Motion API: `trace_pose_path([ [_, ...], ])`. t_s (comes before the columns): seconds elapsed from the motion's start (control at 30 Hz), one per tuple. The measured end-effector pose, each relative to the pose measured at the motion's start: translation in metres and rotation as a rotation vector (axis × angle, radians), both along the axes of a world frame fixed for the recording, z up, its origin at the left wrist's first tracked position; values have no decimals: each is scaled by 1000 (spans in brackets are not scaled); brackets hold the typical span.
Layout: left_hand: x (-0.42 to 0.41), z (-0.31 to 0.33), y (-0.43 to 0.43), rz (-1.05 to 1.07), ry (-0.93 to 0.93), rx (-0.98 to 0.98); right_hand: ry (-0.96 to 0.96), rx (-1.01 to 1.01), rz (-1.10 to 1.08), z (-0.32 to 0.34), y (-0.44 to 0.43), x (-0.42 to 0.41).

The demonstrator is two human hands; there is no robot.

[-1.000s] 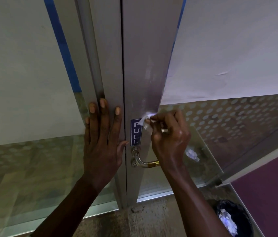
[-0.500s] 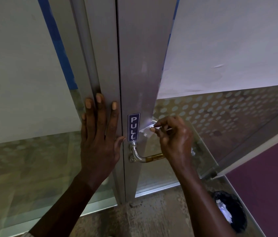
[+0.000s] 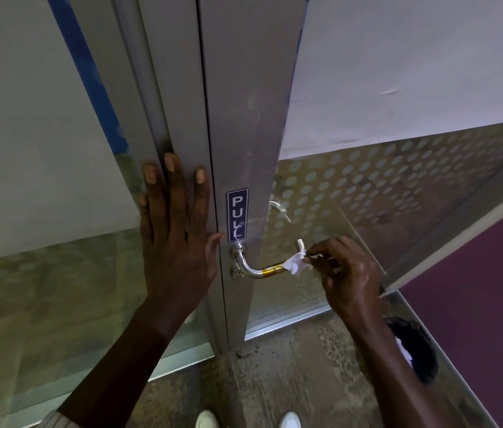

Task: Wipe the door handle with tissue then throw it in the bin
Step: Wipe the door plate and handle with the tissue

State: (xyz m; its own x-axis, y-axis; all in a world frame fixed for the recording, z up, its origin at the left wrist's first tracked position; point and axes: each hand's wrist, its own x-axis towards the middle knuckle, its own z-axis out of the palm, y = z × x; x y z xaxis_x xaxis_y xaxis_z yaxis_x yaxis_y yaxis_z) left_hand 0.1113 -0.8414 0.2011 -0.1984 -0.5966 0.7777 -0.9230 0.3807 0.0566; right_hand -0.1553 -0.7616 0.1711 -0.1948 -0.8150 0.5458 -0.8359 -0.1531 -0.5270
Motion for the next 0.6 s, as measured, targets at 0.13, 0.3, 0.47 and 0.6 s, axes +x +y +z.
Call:
trace_pose_path([
  [0.13,2,-1,-1,-13,1,12,29,-4,5,-28,-7,12],
  [0.3,2,0,-1,-15,-11,12,172,10,13,-45,-9,14],
  [0.47,3,0,-2,-12,-20,9,309,104,91,-53,-11,53],
  [0.6,5,-3,-3,-21,-16,11,405,82,171,-49,-14,88],
])
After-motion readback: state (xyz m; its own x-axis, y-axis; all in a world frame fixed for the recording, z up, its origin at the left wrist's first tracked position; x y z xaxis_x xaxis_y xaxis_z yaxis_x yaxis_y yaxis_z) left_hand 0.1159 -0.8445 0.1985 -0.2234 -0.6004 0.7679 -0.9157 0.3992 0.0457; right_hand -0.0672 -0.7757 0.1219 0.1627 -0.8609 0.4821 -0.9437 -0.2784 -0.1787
